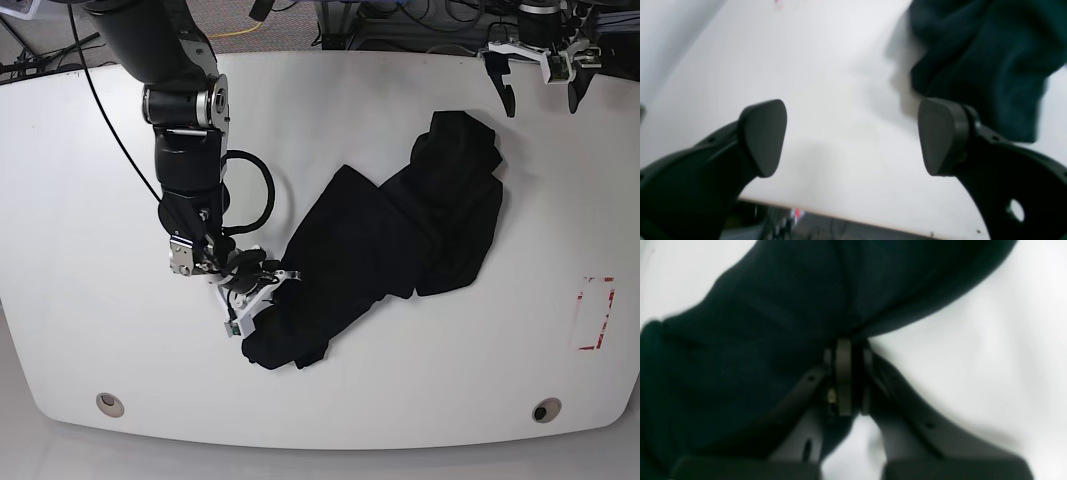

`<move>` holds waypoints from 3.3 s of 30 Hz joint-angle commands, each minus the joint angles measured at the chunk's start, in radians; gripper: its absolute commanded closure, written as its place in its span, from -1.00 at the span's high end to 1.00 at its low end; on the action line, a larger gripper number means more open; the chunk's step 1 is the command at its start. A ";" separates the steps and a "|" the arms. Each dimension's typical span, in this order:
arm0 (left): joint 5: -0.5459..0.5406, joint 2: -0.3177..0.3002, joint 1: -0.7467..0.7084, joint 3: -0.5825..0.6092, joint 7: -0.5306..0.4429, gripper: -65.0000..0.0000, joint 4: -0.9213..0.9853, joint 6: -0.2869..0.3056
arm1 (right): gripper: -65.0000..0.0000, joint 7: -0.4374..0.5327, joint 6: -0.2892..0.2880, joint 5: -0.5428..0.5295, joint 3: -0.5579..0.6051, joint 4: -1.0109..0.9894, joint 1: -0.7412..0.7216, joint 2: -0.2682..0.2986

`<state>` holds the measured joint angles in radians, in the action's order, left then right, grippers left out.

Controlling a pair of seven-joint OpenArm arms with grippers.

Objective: Fold the T-shirt properly
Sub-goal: 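Lower the left gripper onto the shirt's opposite end and grasp it, then lift the shirt with both grippers and stretch it apart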

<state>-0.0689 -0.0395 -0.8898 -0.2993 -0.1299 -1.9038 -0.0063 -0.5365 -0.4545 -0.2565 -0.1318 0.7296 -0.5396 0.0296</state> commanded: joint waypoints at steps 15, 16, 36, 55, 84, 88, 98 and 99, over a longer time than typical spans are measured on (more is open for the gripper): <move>-0.283 -0.044 0.373 -0.117 0.569 0.80 -0.092 0.007 | -1.00 -0.285 -0.014 -0.014 0.004 0.749 0.169 0.049; -0.296 -0.052 0.420 -0.117 0.619 0.80 -0.090 0.007 | -1.00 -0.291 -0.014 -0.013 0.004 0.770 0.177 0.049; -0.302 -0.056 1.001 -0.019 0.890 0.36 0.361 0.009 | -1.00 -0.290 -0.014 -0.011 0.004 0.793 0.238 0.048; -0.302 -0.033 1.200 -0.013 0.886 -0.26 0.722 0.136 | -1.00 -0.290 -0.014 -0.011 0.002 0.795 0.261 0.048; -0.308 -0.040 1.200 0.065 0.809 -0.23 0.823 0.185 | -1.00 -0.287 -0.014 -0.011 -0.006 0.795 0.264 0.048; -0.302 -0.038 1.200 0.065 0.807 -0.26 0.823 0.184 | -1.00 -0.287 -0.014 -0.016 -0.006 0.799 0.278 0.048; -0.309 -0.040 1.193 0.065 0.774 -1.00 0.809 0.184 | -1.00 -0.285 -0.014 -0.011 -0.007 0.902 0.336 0.049; -0.309 -0.040 1.191 0.064 0.775 -1.00 0.795 0.184 | -1.00 -0.284 -0.014 -0.010 -0.007 0.907 0.342 0.053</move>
<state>-0.3691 -0.0731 0.2840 -0.2344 0.6430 -1.0763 0.1764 -0.8459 -0.4648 -0.2569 -0.1364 1.6051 -0.1799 0.0750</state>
